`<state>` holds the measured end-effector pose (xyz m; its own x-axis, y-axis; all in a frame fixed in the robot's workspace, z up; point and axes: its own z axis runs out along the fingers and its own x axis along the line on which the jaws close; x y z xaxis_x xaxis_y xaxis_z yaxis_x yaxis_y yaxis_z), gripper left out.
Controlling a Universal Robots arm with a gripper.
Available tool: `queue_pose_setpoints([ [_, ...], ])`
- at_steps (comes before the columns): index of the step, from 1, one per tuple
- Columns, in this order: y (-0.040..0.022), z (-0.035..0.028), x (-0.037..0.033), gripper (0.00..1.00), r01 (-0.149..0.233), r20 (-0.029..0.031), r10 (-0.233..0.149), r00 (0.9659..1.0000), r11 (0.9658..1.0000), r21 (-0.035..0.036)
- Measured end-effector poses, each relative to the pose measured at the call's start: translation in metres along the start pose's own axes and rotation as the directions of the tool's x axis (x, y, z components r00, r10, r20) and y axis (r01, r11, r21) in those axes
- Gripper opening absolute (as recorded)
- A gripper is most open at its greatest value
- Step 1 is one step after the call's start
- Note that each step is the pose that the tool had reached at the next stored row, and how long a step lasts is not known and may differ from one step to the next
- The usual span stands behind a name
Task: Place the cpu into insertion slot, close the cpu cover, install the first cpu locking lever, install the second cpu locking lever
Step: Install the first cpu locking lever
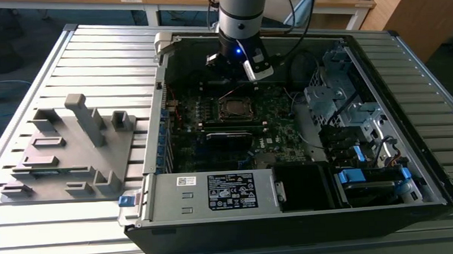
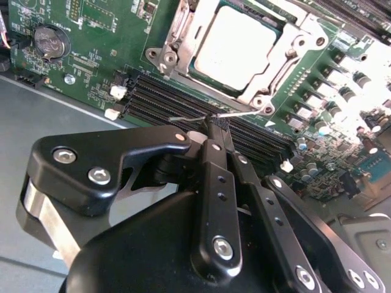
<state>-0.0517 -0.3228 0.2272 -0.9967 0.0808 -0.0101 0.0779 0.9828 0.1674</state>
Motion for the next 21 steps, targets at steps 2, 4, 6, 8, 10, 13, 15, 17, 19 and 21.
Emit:
queue_pose_setpoints([
  [2,-0.0001,0.0010,-0.0001,0.11,0.000,0.0000,0.000,1.0000,1.0000,-0.0001],
  [4,-0.0004,0.0023,0.0000,0.11,0.000,0.0001,0.000,1.0000,1.0000,-0.0001],
  [6,-0.0002,0.0027,-0.0001,0.11,0.000,0.0000,0.000,1.0000,1.0000,0.0005],
  [8,0.0004,0.0030,-0.0010,0.11,0.000,0.0001,0.000,1.0000,1.0000,0.0007],
  [10,0.0010,0.0034,-0.0029,0.11,0.000,0.0002,0.000,1.0000,1.0000,0.0011],
  [13,0.0022,0.0037,-0.0049,0.11,0.000,0.0002,0.000,1.0000,1.0000,0.0019],
  [15,0.0037,0.0042,-0.0050,0.11,0.000,0.0003,0.000,1.0000,1.0000,0.0023],
  [17,0.0046,0.0049,-0.0049,0.11,0.000,0.0003,0.000,1.0000,1.0000,0.0022],
  [19,0.0047,0.0060,-0.0050,0.11,0.000,0.0004,0.000,1.0000,1.0000,0.0041],
  [21,0.0045,0.0074,-0.0050,0.11,0.000,0.0007,0.000,1.0000,1.0000,0.0070],
])
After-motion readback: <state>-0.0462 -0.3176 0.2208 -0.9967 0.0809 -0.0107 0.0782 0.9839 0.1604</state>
